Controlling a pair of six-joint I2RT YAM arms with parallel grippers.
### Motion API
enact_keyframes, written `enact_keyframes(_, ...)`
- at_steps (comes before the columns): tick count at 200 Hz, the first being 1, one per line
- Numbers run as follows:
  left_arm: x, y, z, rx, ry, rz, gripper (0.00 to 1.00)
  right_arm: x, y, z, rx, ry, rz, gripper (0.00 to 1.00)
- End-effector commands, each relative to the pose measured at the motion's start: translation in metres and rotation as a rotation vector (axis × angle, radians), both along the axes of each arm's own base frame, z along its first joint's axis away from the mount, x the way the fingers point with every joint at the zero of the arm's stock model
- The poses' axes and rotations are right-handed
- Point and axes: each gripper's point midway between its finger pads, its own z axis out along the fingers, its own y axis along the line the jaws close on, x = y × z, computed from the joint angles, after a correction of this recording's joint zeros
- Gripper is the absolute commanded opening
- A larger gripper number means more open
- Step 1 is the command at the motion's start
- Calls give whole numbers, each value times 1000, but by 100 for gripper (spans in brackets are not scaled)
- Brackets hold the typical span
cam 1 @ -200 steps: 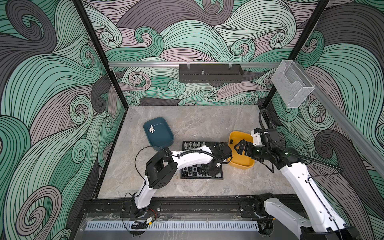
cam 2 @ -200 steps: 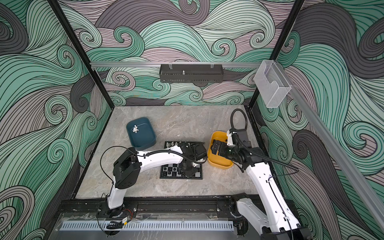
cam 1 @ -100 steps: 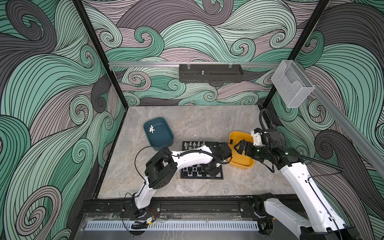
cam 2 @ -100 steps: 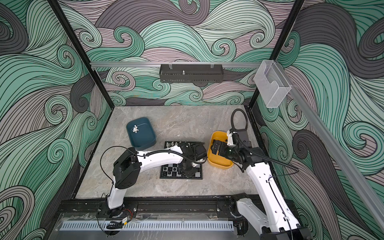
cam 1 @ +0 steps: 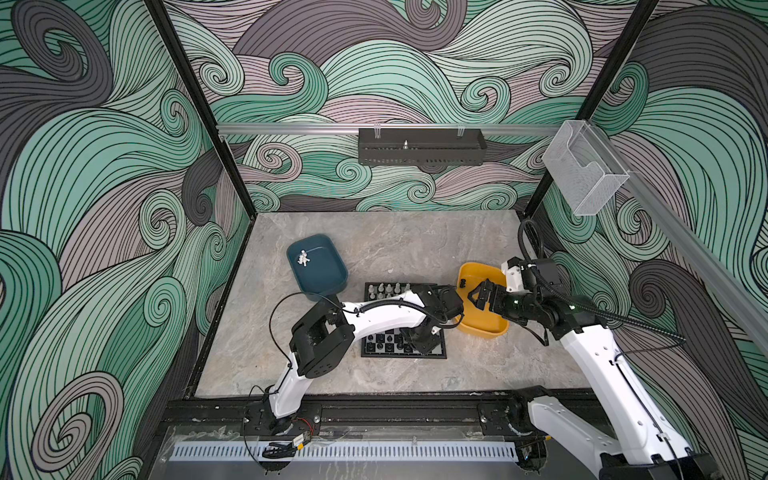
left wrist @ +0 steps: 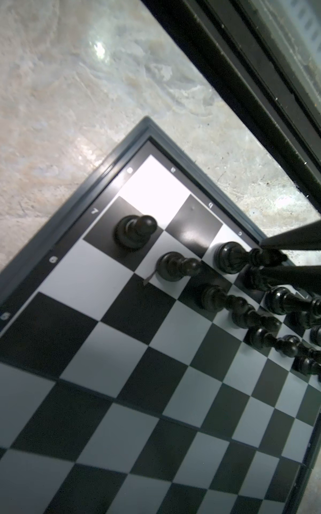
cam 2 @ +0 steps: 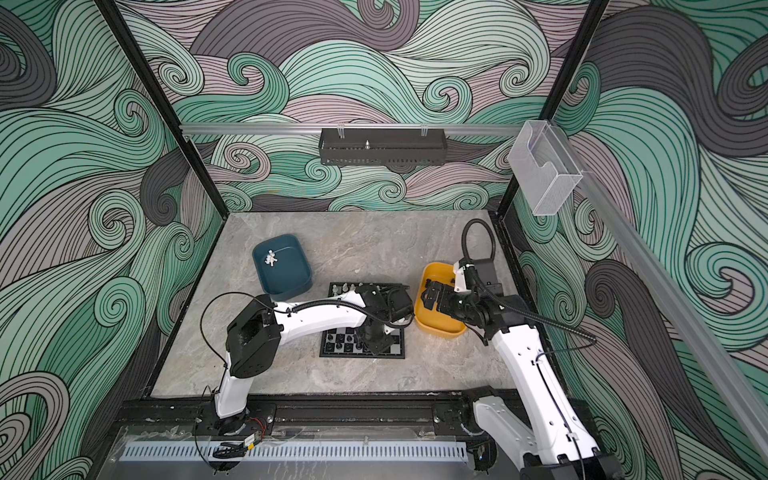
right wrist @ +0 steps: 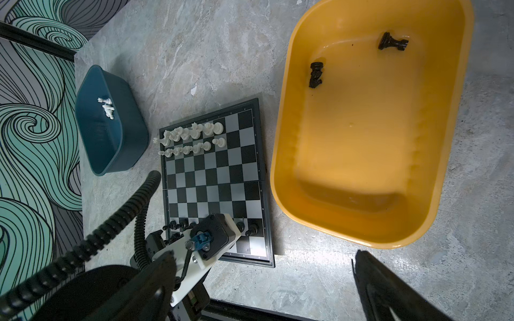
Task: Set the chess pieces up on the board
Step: 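Set the black piece on the near-row square and open the left gripper, then raise the left gripper toward the teal bin while the right moves over the yellow bin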
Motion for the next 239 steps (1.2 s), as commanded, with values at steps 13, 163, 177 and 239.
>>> enact_keyframes(13, 0, 4, 10, 11, -5, 14, 3, -3, 0, -3, 5, 7, 3, 100)
enact_keyframes(163, 25, -11, 98, -204, -122, 115, 43, 15, -20, -7, -93, 12, -57, 100)
enact_keyframes(177, 37, -6, 138, -314, -185, 154, 52, 27, -30, -15, -140, 27, -94, 99)
enact_keyframes(239, 46, 66, 237, -795, -403, 258, 98, 100, -49, -81, -208, 173, -164, 78)
